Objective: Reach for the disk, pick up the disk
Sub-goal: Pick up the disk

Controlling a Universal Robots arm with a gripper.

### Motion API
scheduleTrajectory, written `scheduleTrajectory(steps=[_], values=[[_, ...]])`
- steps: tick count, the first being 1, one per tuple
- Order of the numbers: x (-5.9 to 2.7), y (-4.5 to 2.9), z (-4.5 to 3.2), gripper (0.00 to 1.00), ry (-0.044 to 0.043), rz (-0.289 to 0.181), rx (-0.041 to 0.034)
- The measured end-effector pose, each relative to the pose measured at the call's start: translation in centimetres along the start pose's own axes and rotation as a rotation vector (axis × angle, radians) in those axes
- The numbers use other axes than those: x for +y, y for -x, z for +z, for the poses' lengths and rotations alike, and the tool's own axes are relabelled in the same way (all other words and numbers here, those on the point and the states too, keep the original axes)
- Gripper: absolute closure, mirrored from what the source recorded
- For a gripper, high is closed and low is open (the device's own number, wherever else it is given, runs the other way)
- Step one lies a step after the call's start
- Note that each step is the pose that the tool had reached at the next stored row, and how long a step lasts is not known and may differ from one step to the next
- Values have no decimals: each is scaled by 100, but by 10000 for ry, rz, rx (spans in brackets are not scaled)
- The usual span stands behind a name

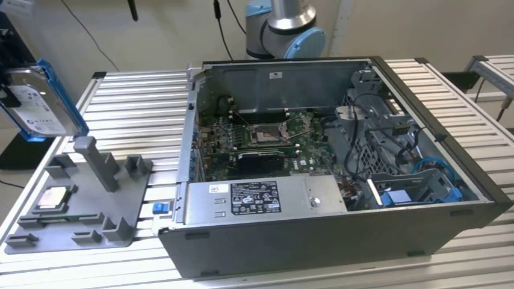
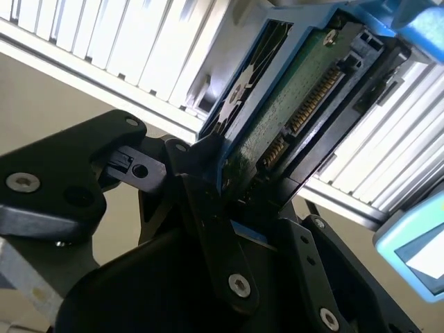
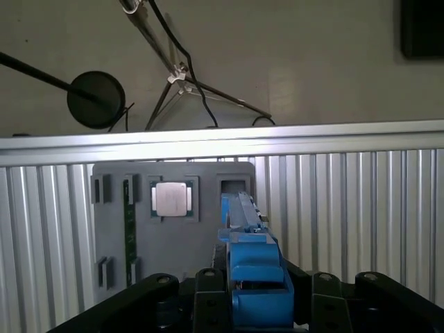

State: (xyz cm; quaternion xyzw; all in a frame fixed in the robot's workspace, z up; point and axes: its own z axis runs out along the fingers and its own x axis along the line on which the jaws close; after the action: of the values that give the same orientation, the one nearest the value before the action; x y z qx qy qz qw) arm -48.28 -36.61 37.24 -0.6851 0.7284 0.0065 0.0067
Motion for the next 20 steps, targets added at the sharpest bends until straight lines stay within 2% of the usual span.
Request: scheduleTrajectory(steps=[10,11,20], values=[[0,1,-72,100,1,-2,0],[0,2,-108,100,2,-1,1],[0,4,-241,100,1,-1,0]])
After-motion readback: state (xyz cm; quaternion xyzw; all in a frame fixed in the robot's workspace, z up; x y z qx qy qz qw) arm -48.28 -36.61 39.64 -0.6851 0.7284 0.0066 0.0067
